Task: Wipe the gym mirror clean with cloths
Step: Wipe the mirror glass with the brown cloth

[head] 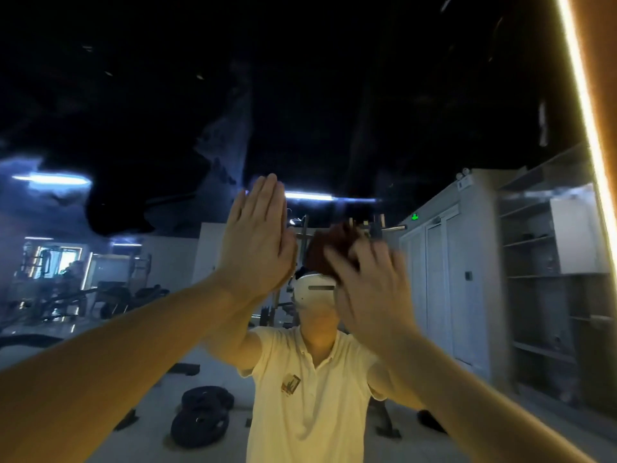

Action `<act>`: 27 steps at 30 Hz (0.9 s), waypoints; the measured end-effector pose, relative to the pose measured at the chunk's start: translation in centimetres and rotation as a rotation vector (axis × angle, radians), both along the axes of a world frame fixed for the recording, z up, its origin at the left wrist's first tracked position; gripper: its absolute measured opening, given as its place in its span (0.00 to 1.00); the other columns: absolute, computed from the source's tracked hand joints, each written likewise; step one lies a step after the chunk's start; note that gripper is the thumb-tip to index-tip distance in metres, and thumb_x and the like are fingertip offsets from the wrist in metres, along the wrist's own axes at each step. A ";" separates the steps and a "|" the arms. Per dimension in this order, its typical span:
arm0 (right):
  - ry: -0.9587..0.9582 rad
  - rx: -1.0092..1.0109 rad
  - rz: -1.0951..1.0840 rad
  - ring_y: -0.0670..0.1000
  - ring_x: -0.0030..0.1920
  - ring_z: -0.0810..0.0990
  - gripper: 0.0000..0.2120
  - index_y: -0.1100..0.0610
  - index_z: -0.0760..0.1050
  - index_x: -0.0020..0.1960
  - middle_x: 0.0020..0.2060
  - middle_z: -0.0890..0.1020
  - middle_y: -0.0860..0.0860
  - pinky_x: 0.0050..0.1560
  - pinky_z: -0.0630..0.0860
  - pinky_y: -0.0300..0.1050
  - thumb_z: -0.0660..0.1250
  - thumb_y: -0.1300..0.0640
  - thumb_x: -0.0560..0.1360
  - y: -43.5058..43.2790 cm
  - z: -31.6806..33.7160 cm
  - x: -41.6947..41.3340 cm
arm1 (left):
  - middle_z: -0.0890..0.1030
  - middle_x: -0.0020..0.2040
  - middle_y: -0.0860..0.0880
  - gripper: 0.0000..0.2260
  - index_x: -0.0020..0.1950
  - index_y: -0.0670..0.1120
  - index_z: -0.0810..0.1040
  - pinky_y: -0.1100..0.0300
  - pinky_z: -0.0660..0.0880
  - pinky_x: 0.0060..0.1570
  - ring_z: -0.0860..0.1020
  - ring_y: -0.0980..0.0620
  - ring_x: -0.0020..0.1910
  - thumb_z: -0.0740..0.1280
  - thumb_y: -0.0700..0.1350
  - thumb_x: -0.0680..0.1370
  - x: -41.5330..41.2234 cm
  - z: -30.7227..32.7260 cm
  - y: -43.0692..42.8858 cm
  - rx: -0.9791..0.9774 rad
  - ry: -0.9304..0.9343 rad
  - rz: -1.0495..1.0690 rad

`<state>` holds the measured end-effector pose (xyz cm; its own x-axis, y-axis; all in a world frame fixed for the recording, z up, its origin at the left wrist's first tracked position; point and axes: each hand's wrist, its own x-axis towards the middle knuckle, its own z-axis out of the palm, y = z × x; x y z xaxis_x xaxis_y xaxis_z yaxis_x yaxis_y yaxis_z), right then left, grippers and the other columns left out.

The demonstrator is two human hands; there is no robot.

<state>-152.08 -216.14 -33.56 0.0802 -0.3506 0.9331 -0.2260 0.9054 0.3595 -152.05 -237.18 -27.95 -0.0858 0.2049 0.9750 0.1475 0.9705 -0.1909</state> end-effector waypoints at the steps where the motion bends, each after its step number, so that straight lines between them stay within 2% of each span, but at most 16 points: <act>1: -0.016 0.101 0.016 0.55 0.55 0.70 0.28 0.50 0.76 0.64 0.53 0.74 0.53 0.55 0.78 0.57 0.78 0.51 0.65 1.0 -2.2 0.3 | 0.54 0.84 0.40 0.31 0.84 0.39 0.53 0.44 0.48 0.82 0.51 0.44 0.84 0.50 0.54 0.85 -0.1 0.2 0.4 -0.019 0.003 -0.007; 3: -0.050 0.323 -0.033 0.54 0.51 0.74 0.27 0.49 0.76 0.62 0.51 0.77 0.53 0.50 0.79 0.53 0.80 0.49 0.66 3.2 -3.4 0.6 | 0.52 0.84 0.40 0.32 0.84 0.39 0.51 0.44 0.48 0.82 0.50 0.44 0.84 0.48 0.56 0.85 -0.3 0.6 1.4 -0.047 -0.010 -0.008; 5: -0.037 0.369 -0.107 0.56 0.52 0.77 0.30 0.48 0.75 0.65 0.51 0.79 0.55 0.51 0.79 0.54 0.81 0.49 0.65 4.8 -0.4 0.1 | 0.50 0.85 0.41 0.33 0.84 0.39 0.50 0.45 0.48 0.82 0.48 0.45 0.84 0.45 0.59 0.85 -0.6 0.6 2.2 -0.053 -0.030 0.007; 7: 0.039 0.217 -0.173 0.58 0.56 0.73 0.35 0.48 0.72 0.71 0.55 0.77 0.59 0.55 0.77 0.58 0.80 0.50 0.67 5.7 5.2 -0.3 | 0.48 0.85 0.41 0.34 0.84 0.39 0.48 0.45 0.47 0.82 0.46 0.45 0.84 0.44 0.60 0.85 -0.8 0.4 2.6 -0.042 -0.039 0.003; 9: 0.095 0.054 -0.277 0.60 0.59 0.70 0.33 0.45 0.67 0.77 0.59 0.73 0.60 0.59 0.72 0.58 0.73 0.47 0.74 6.5 12.1 0.1 | 0.46 0.85 0.41 0.35 0.84 0.39 0.46 0.46 0.46 0.83 0.44 0.46 0.84 0.43 0.61 0.85 -1.1 0.2 2.6 -0.043 -0.032 0.018; 11: 0.072 -0.096 -0.327 0.62 0.64 0.68 0.30 0.44 0.63 0.79 0.64 0.69 0.60 0.64 0.69 0.58 0.67 0.48 0.79 6.9 17.5 0.6 | 0.46 0.85 0.41 0.34 0.84 0.39 0.46 0.46 0.46 0.83 0.43 0.46 0.84 0.43 0.61 0.85 -1.3 0.2 2.5 -0.051 -0.024 0.040; 13: 0.056 -0.266 -0.290 0.63 0.67 0.67 0.28 0.45 0.64 0.79 0.68 0.67 0.60 0.67 0.68 0.59 0.65 0.51 0.80 6.4 19.5 0.4 | 0.46 0.85 0.41 0.34 0.84 0.39 0.46 0.46 0.46 0.83 0.44 0.45 0.84 0.44 0.60 0.85 -1.5 0.1 2.5 -0.047 -0.011 0.054; 15: 0.072 -0.335 -0.201 0.63 0.67 0.68 0.26 0.48 0.67 0.77 0.67 0.68 0.60 0.69 0.67 0.60 0.64 0.52 0.79 5.0 16.9 -0.1 | 0.47 0.85 0.41 0.34 0.84 0.39 0.47 0.46 0.46 0.83 0.45 0.45 0.84 0.43 0.60 0.85 -1.6 0.2 2.7 -0.045 0.002 0.060; 17: 0.065 -0.271 -0.092 0.61 0.63 0.71 0.25 0.51 0.71 0.73 0.62 0.70 0.59 0.66 0.70 0.60 0.65 0.52 0.76 4.0 10.8 -0.7 | 0.48 0.85 0.40 0.34 0.84 0.38 0.48 0.46 0.46 0.82 0.46 0.45 0.84 0.44 0.60 0.85 -1.6 0.1 2.8 -0.036 0.014 0.054; 20: -0.004 -0.045 0.058 0.55 0.54 0.73 0.23 0.53 0.71 0.69 0.55 0.69 0.55 0.57 0.75 0.55 0.65 0.51 0.75 4.7 -0.4 -0.9 | 0.49 0.85 0.40 0.34 0.84 0.38 0.49 0.46 0.45 0.82 0.46 0.45 0.84 0.45 0.59 0.85 -1.6 0.1 3.2 -0.016 0.024 0.021; 22: -0.008 0.208 0.045 0.53 0.50 0.74 0.22 0.53 0.71 0.68 0.52 0.70 0.53 0.52 0.74 0.50 0.64 0.48 0.75 6.2 -4.0 -0.4 | 0.48 0.85 0.40 0.34 0.84 0.38 0.48 0.44 0.46 0.82 0.45 0.45 0.84 0.44 0.59 0.84 -1.6 0.1 3.3 -0.007 0.009 0.020; 24: 0.040 0.380 -0.040 0.53 0.47 0.77 0.26 0.53 0.72 0.68 0.50 0.74 0.54 0.49 0.77 0.49 0.70 0.47 0.73 7.9 -1.7 -0.1 | 0.48 0.85 0.40 0.34 0.84 0.38 0.48 0.43 0.47 0.82 0.45 0.45 0.84 0.43 0.59 0.84 -1.7 0.0 3.2 -0.008 0.006 0.022; 25: 0.064 0.346 -0.073 0.54 0.46 0.78 0.27 0.53 0.73 0.68 0.48 0.75 0.55 0.47 0.78 0.50 0.73 0.49 0.71 8.6 0.9 -0.2 | 0.48 0.85 0.40 0.34 0.84 0.38 0.48 0.43 0.48 0.82 0.45 0.45 0.84 0.43 0.60 0.85 -1.7 0.0 3.1 -0.014 0.006 0.018; 27: 0.116 0.103 -0.152 0.57 0.46 0.76 0.28 0.54 0.72 0.71 0.48 0.74 0.58 0.49 0.76 0.53 0.74 0.51 0.72 9.8 7.3 -0.2 | 0.49 0.85 0.40 0.34 0.84 0.38 0.48 0.43 0.48 0.82 0.45 0.45 0.84 0.42 0.60 0.85 -1.9 0.1 2.9 -0.022 0.013 0.020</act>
